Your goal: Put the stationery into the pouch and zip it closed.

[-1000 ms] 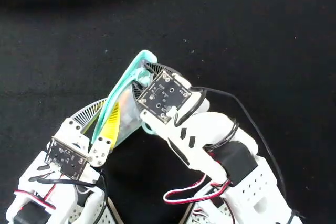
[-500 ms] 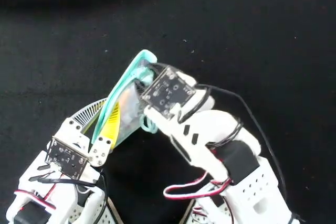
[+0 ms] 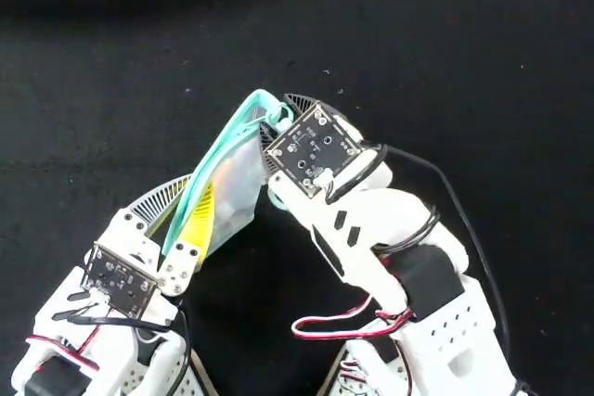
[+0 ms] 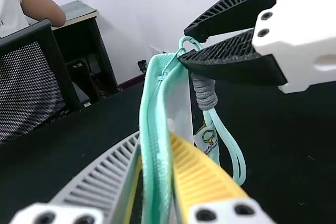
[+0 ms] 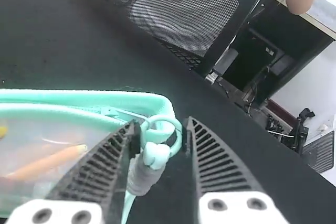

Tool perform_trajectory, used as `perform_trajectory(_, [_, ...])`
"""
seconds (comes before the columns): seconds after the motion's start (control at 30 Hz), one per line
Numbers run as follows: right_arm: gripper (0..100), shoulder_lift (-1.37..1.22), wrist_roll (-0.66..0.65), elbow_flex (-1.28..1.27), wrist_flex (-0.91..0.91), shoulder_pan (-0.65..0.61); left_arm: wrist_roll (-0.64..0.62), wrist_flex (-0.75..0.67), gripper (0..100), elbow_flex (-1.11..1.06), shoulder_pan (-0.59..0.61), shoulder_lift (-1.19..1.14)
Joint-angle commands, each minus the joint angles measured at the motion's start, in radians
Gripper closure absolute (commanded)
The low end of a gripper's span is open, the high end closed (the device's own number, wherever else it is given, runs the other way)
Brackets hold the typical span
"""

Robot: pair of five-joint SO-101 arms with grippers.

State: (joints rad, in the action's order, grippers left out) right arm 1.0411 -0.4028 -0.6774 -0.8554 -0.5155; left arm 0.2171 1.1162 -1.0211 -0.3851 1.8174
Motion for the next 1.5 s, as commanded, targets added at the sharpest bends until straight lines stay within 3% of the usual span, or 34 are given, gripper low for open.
perform_trajectory(0.0, [97.0,0.007,-0.011,0.005,0.018,0.026,0.003,-0.003,97,-0.002,0.005,-0.003])
perform_trajectory(0.27, [97.5,0.039,-0.008,0.031,-0.103,-0.029,0.006,-0.003,97,-0.002,0.005,-0.003])
perform_trajectory(0.43, [87.7,0.107,-0.005,0.045,-0.204,-0.118,0.006,-0.005,97,-0.002,0.005,-0.003])
perform_trajectory(0.87, [86.4,0.119,-0.002,0.025,-0.209,-0.132,0.006,-0.005,97,-0.002,0.005,-0.003])
perform_trajectory(1.47, [86.4,0.019,-0.008,-0.059,0.025,-0.126,0.006,-0.003,97,-0.002,0.005,-0.003])
